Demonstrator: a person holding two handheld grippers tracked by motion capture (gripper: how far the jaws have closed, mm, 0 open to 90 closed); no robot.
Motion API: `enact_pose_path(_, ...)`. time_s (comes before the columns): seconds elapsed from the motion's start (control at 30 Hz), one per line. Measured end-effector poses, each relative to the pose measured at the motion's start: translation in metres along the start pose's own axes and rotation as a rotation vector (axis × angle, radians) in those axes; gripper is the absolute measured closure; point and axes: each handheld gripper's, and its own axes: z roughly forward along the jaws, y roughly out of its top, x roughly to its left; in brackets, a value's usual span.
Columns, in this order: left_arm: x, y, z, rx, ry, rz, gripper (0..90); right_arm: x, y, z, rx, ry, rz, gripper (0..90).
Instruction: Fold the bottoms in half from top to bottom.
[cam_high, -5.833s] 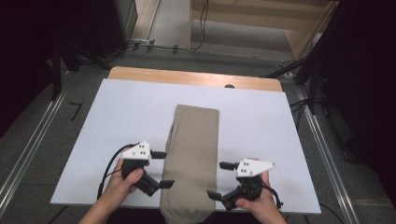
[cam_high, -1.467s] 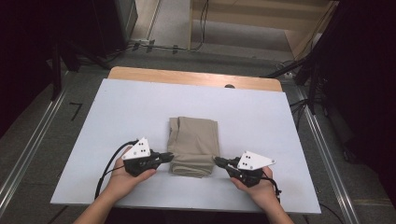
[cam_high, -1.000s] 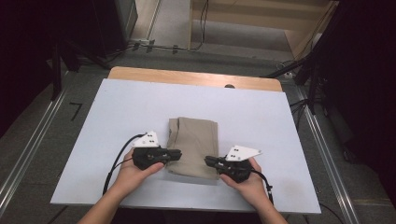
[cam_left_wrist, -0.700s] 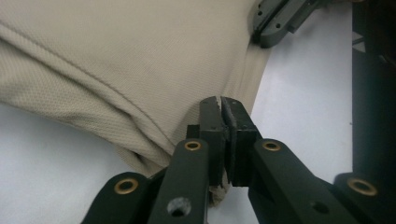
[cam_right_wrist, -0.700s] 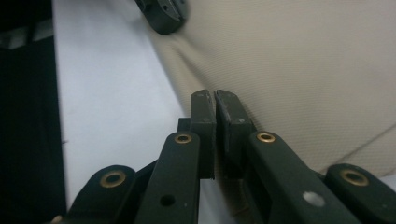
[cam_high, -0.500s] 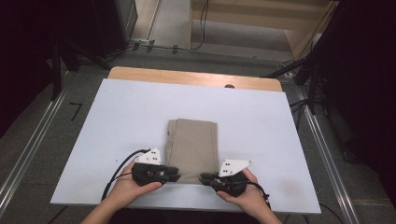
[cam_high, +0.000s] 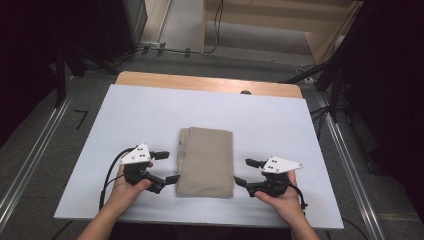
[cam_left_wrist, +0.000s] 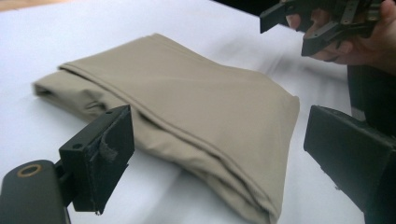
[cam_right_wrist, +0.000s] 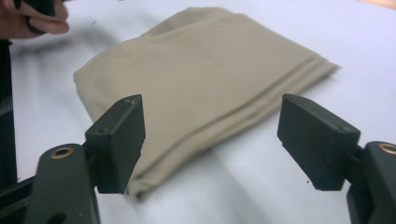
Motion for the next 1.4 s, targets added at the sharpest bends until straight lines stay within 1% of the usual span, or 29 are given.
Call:
enact_pose_path(0.1,0.003,-0.004,-0.013,-0.031,0.016,-0.010,7.8,-0.009,-0.007,-0.014,-0.021,-0.022,0.031,15.2)
enact_pose_path(0.23,0.010,-0.011,-0.027,-0.047,0.045,-0.020,7.7,-0.017,-0.015,-0.031,-0.052,-0.050,0.045,11.0)
enact_pose_path(0.27,0.011,-0.013,-0.030,-0.055,0.048,-0.026,7.7,-0.018,-0.017,-0.035,-0.057,-0.065,0.050,7.5)
enact_pose_path(0.3,0.013,-0.015,-0.036,-0.078,0.049,-0.039,7.6,-0.020,-0.019,-0.037,-0.060,-0.071,0.055,4.9)
enact_pose_path(0.37,0.016,-0.018,-0.045,-0.094,0.053,-0.039,4.6,-0.024,-0.025,-0.044,-0.067,-0.069,0.068,0.1)
enact_pose_path(0.4,0.016,-0.020,-0.049,-0.101,0.059,-0.038,0.9,-0.026,-0.027,-0.047,-0.072,-0.076,0.075,0.1)
enact_pose_path(0.43,0.016,-0.022,-0.053,-0.110,0.065,-0.040,0.0,-0.028,-0.030,-0.050,-0.074,-0.081,0.084,0.0)
enact_pose_path(0.47,0.016,-0.023,-0.055,-0.109,0.071,-0.037,0.0,-0.030,-0.033,-0.053,-0.076,-0.089,0.087,0.0)
enact_pose_path(0.5,0.016,-0.025,-0.060,-0.107,0.087,-0.032,0.0,-0.031,-0.035,-0.056,-0.077,-0.100,0.090,0.0)
enact_pose_path(0.53,0.016,-0.027,-0.063,-0.109,0.095,-0.031,0.0,-0.033,-0.038,-0.059,-0.080,-0.117,0.096,0.0)
enact_pose_path(0.57,0.016,-0.029,-0.066,-0.113,0.102,-0.034,0.0,-0.035,-0.040,-0.062,-0.080,-0.123,0.098,0.0)
enact_pose_path(0.6,0.016,-0.031,-0.069,-0.112,0.106,-0.037,0.0,-0.037,-0.043,-0.065,-0.077,-0.141,0.102,0.0)
enact_pose_path(0.63,0.016,-0.034,-0.072,-0.103,0.117,-0.032,0.0,-0.039,-0.045,-0.068,-0.079,-0.149,0.108,0.0)
enact_pose_path(0.67,0.016,-0.035,-0.075,-0.098,0.126,-0.032,0.0,-0.042,-0.048,-0.072,-0.087,-0.147,0.116,0.0)
enact_pose_path(0.8,0.020,-0.046,-0.090,-0.100,0.143,-0.056,0.0,-0.049,-0.058,-0.085,-0.099,-0.183,0.139,0.0)
enact_pose_path(0.9,0.023,-0.054,-0.099,-0.095,0.155,-0.074,0.0,-0.053,-0.065,-0.092,-0.095,-0.202,0.157,0.0)
enact_pose_path(1.0,0.023,-0.059,-0.106,-0.106,0.164,-0.085,0.0,-0.054,-0.069,-0.101,-0.104,-0.233,0.157,0.0)
enact_pose_path(1.03,0.023,-0.059,-0.107,-0.106,0.171,-0.079,0.0,-0.055,-0.070,-0.103,-0.109,-0.250,0.152,0.0)
enact_pose_path(1.07,0.023,-0.060,-0.109,-0.099,0.183,-0.073,0.0,-0.055,-0.072,-0.105,-0.113,-0.263,0.159,0.0)
enact_pose_path(1.1,0.024,-0.061,-0.110,-0.094,0.195,-0.068,0.0,-0.057,-0.073,-0.107,-0.121,-0.267,0.162,0.0)
enact_pose_path(1.17,0.027,-0.062,-0.111,-0.099,0.209,-0.074,0.0,-0.060,-0.078,-0.110,-0.126,-0.286,0.168,0.0)
enact_pose_path(1.23,0.029,-0.064,-0.112,-0.113,0.211,-0.088,0.0,-0.062,-0.081,-0.110,-0.142,-0.283,0.181,0.0)
enact_pose_path(1.3,0.029,-0.064,-0.112,-0.115,0.208,-0.090,0.0,-0.063,-0.080,-0.110,-0.154,-0.269,0.184,0.0)
enact_pose_path(1.4,0.029,-0.065,-0.110,-0.113,0.204,-0.089,0.0,-0.063,-0.082,-0.110,-0.155,-0.268,0.190,0.0)
